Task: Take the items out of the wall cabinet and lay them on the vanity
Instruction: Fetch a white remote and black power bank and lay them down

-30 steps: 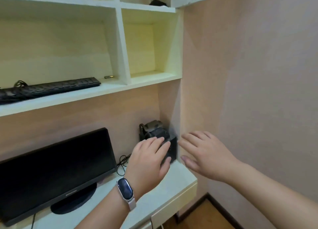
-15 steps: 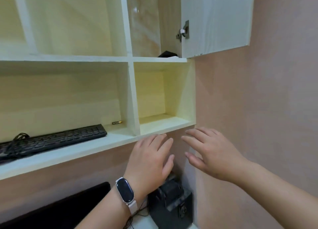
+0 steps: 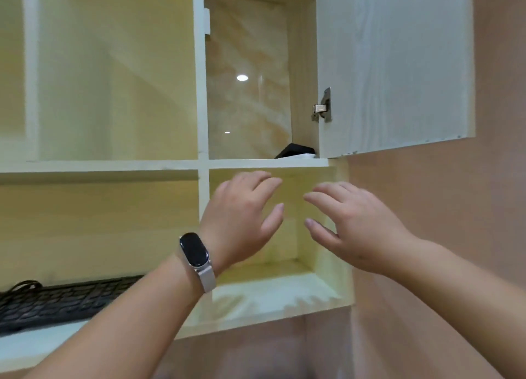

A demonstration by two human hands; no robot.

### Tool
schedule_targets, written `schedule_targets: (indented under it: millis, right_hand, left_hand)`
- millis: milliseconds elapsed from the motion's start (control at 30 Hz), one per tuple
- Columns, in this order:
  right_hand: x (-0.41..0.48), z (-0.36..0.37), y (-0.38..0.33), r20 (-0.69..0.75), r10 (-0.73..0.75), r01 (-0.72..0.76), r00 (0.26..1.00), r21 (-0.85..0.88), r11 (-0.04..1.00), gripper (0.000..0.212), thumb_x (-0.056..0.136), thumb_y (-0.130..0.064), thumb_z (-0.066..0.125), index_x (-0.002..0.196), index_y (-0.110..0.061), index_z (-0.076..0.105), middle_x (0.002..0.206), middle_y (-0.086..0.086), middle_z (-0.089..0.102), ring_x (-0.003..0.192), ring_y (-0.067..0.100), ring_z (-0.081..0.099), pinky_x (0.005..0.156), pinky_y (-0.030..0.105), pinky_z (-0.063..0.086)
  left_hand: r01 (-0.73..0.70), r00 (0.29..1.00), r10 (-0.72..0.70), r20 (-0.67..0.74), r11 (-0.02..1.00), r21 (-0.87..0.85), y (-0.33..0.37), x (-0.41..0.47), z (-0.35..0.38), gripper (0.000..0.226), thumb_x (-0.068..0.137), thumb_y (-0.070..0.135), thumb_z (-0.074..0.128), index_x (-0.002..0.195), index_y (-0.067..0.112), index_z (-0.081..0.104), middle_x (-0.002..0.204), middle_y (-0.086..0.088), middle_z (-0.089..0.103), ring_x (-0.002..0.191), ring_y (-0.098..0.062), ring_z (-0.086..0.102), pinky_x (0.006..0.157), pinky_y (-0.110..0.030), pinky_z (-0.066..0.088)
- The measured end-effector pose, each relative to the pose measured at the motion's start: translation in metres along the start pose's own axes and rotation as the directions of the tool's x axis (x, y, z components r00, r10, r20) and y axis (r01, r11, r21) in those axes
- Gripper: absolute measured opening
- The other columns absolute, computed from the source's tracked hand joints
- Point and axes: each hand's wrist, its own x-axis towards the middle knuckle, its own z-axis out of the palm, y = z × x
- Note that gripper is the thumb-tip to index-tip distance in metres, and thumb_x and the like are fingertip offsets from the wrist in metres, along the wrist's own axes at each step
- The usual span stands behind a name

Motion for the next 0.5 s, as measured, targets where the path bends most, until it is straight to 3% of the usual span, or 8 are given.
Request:
schedule_targets:
  millis: [133,267,400,500]
  right_hand:
    - [0.042,0.007,0.025,0.011,-0.001,0.0,1.0,0.041,0.999,0.051,0.087,-0.048,0.039,0.111,-0.01,0.064,0.109,0.008,0.065,0.096,0.034,0.06,0.073,0.046,0.054]
    - [0.076,0.011,0.033,0.084,0.056,-0.065,0.995,0.115,0.991,0.047,0.091,-0.047,0.036,0.122,-0.017,0.054,0.12,0.0,0.055,0.11,0.023,0.049,0.086,0.041,0.047]
    - [0.115,0.017,0.034,0.146,0.065,-0.078,0.987,0.083,0.994,0.029,0.096,-0.028,0.04,0.121,-0.015,0.051,0.111,0.004,0.049,0.105,0.025,0.046,0.085,0.037,0.043]
    - [0.15,0.015,0.039,0.258,0.074,-0.077,0.963,0.002,0.997,0.025,0.094,-0.017,0.042,0.118,-0.016,0.05,0.098,0.003,0.042,0.092,0.023,0.041,0.076,0.035,0.041]
  left_hand:
    - [0.069,0.993,-0.068,0.095,0.998,-0.009,-0.014,0.052,-0.007,0.047,0.088,0.042,0.048,0.128,0.02,0.057,0.124,0.001,0.059,0.115,-0.02,0.052,0.092,-0.039,0.046]
    - [0.131,0.951,-0.127,0.284,0.991,0.005,-0.032,0.099,-0.006,0.045,0.093,0.035,0.051,0.136,0.022,0.049,0.137,0.001,0.052,0.127,-0.017,0.045,0.104,-0.034,0.039]
    - [0.207,0.794,-0.229,0.562,0.973,0.105,-0.048,0.143,0.003,0.045,0.093,0.02,0.048,0.138,0.023,0.047,0.14,-0.004,0.052,0.124,-0.021,0.051,0.099,-0.028,0.042]
    - [0.144,0.671,-0.264,0.692,0.963,0.228,-0.058,0.164,0.012,0.047,0.093,0.015,0.045,0.139,0.023,0.046,0.141,-0.005,0.05,0.121,-0.024,0.051,0.092,-0.026,0.042]
